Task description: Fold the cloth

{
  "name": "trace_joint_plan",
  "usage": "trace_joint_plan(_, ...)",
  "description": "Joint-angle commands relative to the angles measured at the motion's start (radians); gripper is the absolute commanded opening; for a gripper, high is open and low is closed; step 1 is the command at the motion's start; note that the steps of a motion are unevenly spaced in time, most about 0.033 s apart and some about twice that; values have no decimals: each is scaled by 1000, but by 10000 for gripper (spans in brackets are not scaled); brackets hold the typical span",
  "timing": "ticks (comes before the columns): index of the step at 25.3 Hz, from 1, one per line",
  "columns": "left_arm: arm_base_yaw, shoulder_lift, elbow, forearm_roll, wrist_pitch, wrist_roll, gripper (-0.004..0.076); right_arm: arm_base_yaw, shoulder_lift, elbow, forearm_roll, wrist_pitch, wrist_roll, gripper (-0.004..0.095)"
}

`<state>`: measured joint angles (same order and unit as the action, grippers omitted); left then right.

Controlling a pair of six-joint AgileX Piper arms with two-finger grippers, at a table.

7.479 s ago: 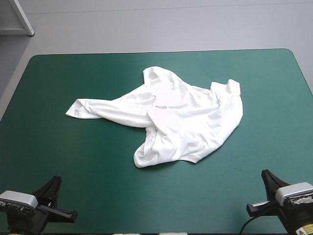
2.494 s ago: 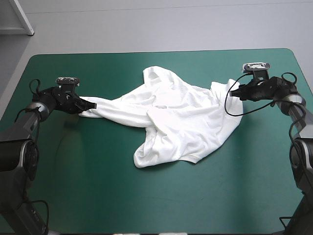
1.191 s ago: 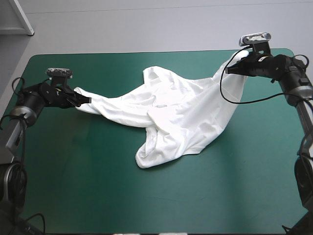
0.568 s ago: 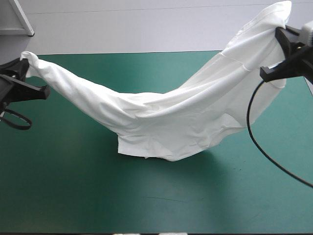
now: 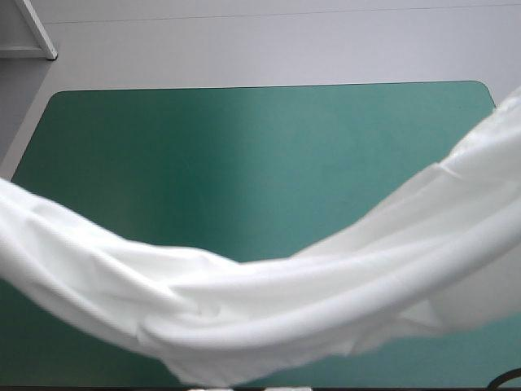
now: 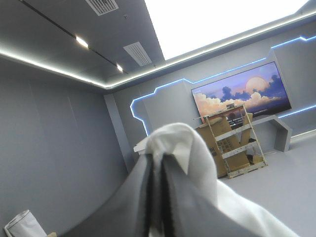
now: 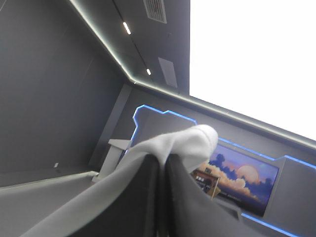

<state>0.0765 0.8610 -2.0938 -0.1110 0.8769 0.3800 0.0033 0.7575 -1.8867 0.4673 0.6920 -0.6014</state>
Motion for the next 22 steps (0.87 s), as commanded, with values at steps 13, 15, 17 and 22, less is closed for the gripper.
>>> trace_joint_plan(13, -5, 253, 464, -134, -181, 49, 21, -4, 193, 550, 186, 124, 39, -14)
trace_joint_plan(15, -7, 393, 515, -231, -243, 125, 21, -4, 284, 649, 255, 50, -69, -14)
trace_joint_plan(17, -7, 540, 503, -343, -327, 208, 19, -4, 411, 660, 263, -99, -112, -14)
trace_joint_plan(22, -50, 891, 304, -382, -339, 265, 19, -4, 745, 511, 261, -230, -161, -14)
